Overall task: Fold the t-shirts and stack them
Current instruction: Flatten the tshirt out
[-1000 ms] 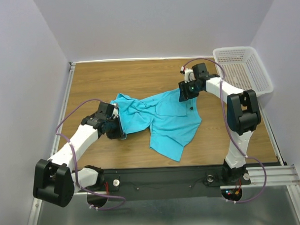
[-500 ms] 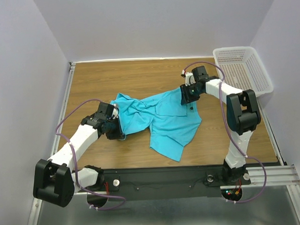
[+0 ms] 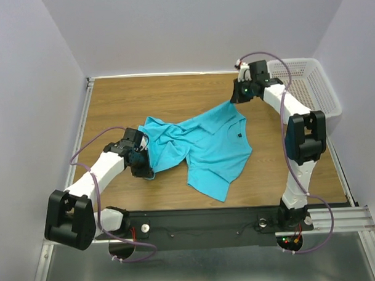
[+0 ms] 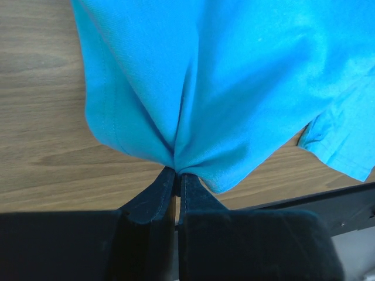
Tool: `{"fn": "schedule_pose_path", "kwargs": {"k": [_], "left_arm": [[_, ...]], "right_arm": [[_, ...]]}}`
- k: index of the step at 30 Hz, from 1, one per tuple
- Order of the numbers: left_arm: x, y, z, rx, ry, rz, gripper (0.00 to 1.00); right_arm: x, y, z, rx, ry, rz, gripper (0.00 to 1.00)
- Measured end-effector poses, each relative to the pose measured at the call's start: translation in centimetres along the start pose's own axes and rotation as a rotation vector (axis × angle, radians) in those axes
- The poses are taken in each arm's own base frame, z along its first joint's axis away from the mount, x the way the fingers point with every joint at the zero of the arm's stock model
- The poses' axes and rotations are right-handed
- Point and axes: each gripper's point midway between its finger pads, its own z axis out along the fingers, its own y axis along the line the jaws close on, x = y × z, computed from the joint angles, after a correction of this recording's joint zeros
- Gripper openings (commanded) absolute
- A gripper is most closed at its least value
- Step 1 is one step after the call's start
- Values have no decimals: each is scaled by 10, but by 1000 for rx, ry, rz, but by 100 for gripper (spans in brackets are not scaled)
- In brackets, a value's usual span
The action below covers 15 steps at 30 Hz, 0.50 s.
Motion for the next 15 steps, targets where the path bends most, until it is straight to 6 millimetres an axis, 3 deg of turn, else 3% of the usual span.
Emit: {"fn": "schedule_pose_path", "kwargs": {"k": [3,6,11,15], "left_arm": [[6,4,5,-20,38,-7,0],[11,11,10,-56,74,-14,0],[16,25,13,-135,103,-28,0],[2,35,3,-230,60,-45,0]], "right_arm": [[-42,-33,-5,108,-121,58,1],[-67,-63,3,200,-198,123,1],[-68,-95,39,286,-227,243,1],[-64,-112,67,320,-224,296,1]]}}
